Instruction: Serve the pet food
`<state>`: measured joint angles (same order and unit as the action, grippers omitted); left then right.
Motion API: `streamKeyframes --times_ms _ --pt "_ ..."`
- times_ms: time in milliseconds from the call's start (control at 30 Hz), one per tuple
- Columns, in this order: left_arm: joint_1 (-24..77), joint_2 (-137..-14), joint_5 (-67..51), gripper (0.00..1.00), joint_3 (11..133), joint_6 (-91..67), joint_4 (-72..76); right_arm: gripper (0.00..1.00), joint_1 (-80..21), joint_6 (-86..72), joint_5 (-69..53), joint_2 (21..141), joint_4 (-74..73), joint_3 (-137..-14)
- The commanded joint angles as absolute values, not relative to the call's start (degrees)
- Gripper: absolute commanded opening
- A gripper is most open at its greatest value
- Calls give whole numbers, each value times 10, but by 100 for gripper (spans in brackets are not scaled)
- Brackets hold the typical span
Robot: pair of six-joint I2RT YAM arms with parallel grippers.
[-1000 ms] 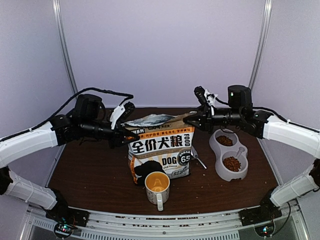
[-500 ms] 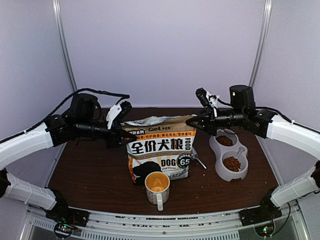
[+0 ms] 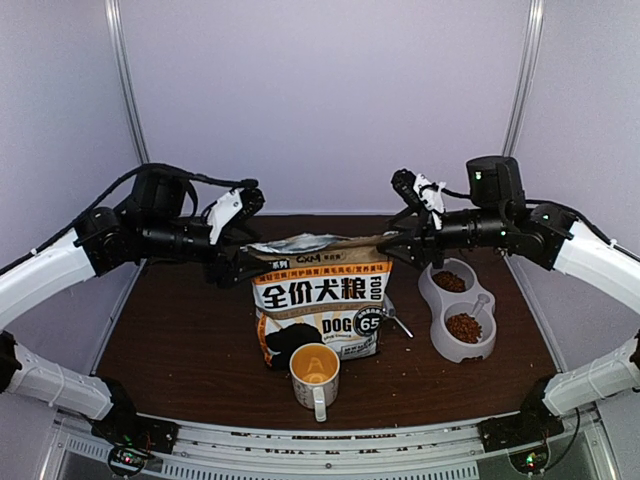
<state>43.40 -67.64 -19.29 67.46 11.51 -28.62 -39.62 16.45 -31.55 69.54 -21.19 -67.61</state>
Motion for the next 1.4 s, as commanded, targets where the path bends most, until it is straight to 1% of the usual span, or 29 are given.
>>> streamKeyframes --times_ms 0,100,267,300,433,500,600,733,833,1000,1133,1367 --pt "448 -687 -153 63 685 147 -311 58 -433 209 -227 700 -259 -713" --pt "449 -680 -146 52 676 145 -296 59 -461 231 -171 724 -285 -754" --pt "449 -668 -147 46 663 138 -271 58 -511 274 -100 788 -341 -830" --pt "450 -667 -148 43 661 137 -267 58 -518 281 -95 801 -349 -843" --pt "450 -666 -150 30 657 135 -264 55 -540 305 -76 838 -371 -883" --pt "450 -666 -151 27 657 135 -264 51 -549 314 -67 848 -377 -897" --pt "450 -663 -151 21 656 134 -264 45 -561 327 -43 863 -385 -913" --pt "450 -659 -149 17 653 133 -263 37 -572 342 -2 879 -391 -923" --pt "450 -656 -149 15 652 133 -262 27 -578 348 19 886 -393 -928" --pt "450 -648 -144 14 648 132 -259 15 -585 352 39 881 -381 -925" --pt "450 -646 -141 14 647 132 -258 0 -587 353 43 874 -375 -924" --pt "450 -646 -141 14 647 132 -258 0 -589 353 50 869 -373 -919"
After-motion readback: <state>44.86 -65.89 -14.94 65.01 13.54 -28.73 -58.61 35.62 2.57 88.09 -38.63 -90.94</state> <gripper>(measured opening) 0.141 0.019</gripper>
